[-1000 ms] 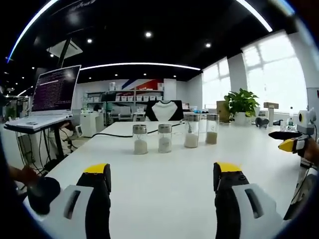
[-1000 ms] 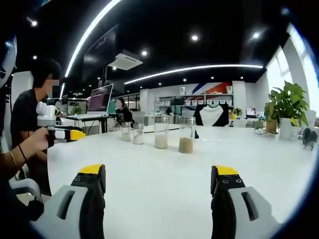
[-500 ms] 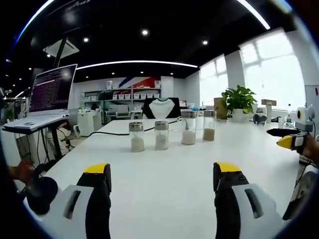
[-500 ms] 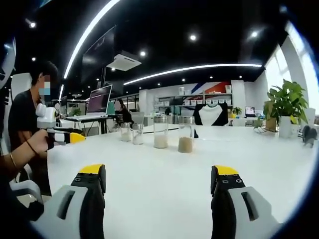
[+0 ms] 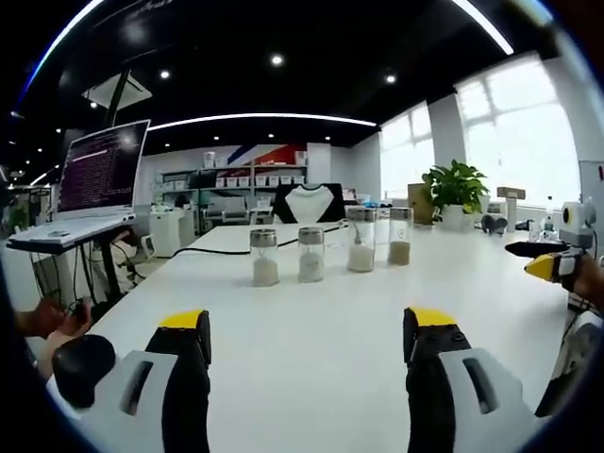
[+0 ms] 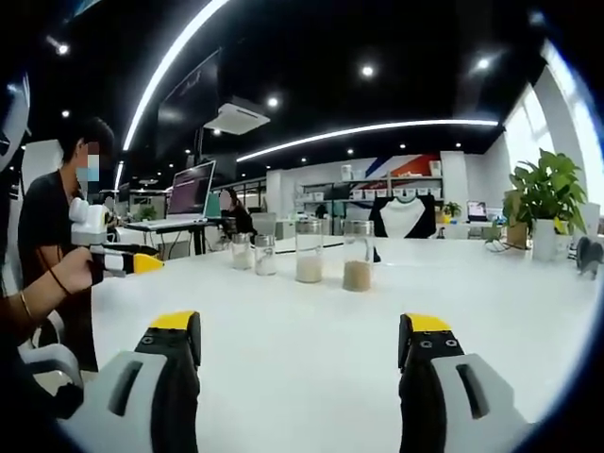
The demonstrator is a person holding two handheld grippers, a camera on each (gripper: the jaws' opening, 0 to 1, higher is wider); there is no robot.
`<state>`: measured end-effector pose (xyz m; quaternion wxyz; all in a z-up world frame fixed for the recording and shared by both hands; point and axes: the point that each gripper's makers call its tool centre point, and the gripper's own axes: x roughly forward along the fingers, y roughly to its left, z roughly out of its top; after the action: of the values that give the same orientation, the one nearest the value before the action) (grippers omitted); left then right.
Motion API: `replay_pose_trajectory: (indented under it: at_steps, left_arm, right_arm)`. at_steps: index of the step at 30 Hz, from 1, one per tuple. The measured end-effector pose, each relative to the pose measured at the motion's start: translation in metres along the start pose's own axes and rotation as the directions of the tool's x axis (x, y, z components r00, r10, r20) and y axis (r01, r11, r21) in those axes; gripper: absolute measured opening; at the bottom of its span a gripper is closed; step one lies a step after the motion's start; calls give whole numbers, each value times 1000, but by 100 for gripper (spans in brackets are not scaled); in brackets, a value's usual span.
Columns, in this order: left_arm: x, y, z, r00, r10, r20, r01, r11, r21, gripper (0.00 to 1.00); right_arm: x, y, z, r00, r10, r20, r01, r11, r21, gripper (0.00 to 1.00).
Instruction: Rotate the seasoning bottle until the label or dispensing opening points toward the visible target arrow and the bottle remains upright within the marked orientation range
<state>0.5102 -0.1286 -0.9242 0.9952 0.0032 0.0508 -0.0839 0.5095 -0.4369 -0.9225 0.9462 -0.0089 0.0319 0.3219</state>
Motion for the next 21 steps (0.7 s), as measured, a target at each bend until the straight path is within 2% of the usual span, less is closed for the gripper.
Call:
replay_pose_trajectory:
  at_steps: [17,21]
  left_arm:
    - [1,-5,4,1000,-9,1,9,1000,12,89]
    - [-1,-5,5,1000,-2,2,2,1000,16,89]
  right_arm:
    - [-5,-6,5,1000,-10,20,10,1000,15,87]
    - [-9,-11,5,1000,-27,14,28,1000,-15,87]
